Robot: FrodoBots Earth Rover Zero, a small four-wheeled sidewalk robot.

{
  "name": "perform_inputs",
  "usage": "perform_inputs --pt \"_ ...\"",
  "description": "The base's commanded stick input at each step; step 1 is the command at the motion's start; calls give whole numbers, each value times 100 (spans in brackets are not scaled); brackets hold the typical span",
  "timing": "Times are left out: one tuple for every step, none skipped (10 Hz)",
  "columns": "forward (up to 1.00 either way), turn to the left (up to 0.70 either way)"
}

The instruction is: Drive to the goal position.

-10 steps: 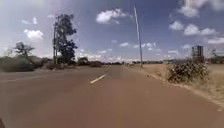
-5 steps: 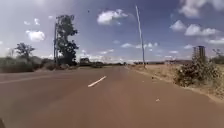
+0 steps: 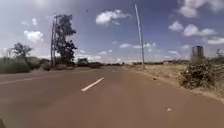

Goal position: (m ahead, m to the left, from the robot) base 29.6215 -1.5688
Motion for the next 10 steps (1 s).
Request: perform_inputs --pt "85 1" --pt "85 1" --pt "85 1" --pt "85 1" --pt "85 1" --pt "85 1" --pt "85 1" --pt "85 1" --pt "85 -14" --pt "85 -33"
